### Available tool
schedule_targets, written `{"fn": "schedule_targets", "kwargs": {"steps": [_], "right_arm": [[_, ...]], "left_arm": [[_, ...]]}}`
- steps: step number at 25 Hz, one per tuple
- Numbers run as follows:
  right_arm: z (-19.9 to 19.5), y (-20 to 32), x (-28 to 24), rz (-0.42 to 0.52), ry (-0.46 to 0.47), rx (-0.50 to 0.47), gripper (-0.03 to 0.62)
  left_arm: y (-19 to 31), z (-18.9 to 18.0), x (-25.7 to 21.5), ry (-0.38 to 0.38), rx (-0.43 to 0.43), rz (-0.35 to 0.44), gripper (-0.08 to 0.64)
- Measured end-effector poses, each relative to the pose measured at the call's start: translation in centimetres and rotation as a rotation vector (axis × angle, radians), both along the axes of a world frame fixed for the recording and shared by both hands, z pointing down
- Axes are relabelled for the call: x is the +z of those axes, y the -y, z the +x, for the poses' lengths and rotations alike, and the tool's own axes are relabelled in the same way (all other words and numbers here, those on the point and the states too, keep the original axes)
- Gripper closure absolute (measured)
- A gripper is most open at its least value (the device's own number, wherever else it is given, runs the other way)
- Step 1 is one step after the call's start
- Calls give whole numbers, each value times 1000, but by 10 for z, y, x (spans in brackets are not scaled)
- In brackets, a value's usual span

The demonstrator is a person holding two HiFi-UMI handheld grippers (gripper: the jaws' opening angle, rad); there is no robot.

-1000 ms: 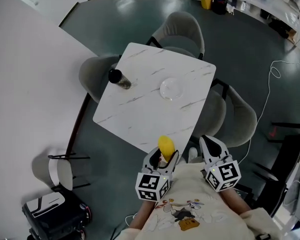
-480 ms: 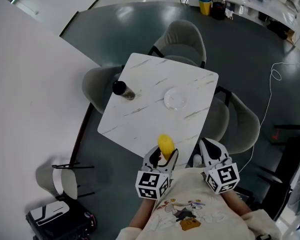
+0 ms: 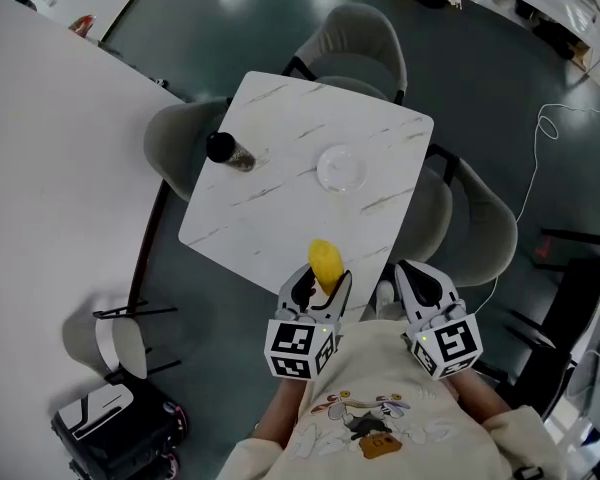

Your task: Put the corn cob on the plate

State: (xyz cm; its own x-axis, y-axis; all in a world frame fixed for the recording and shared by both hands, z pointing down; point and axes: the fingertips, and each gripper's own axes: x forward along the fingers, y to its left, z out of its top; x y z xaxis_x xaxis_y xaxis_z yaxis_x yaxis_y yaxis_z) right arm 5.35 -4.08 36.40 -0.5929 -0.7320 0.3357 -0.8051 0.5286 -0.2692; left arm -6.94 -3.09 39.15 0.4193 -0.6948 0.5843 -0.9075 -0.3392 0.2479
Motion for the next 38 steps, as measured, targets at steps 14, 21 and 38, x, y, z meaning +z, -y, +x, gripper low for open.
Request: {"fn": "schedule_targets", "kwargs": {"steps": [14,21,38], "right_arm": [[-28,55,2,31,-90,-81,589],[-40,78,32,-11,-140,-89,589],[-68,148,86,-24,-186,-88,589]], "left_arm": [[34,-21,27,-12,20,-80,321],[61,-30,55,-22,56,-113,319],[134,-46,113,-17,148,-146,321]]}}
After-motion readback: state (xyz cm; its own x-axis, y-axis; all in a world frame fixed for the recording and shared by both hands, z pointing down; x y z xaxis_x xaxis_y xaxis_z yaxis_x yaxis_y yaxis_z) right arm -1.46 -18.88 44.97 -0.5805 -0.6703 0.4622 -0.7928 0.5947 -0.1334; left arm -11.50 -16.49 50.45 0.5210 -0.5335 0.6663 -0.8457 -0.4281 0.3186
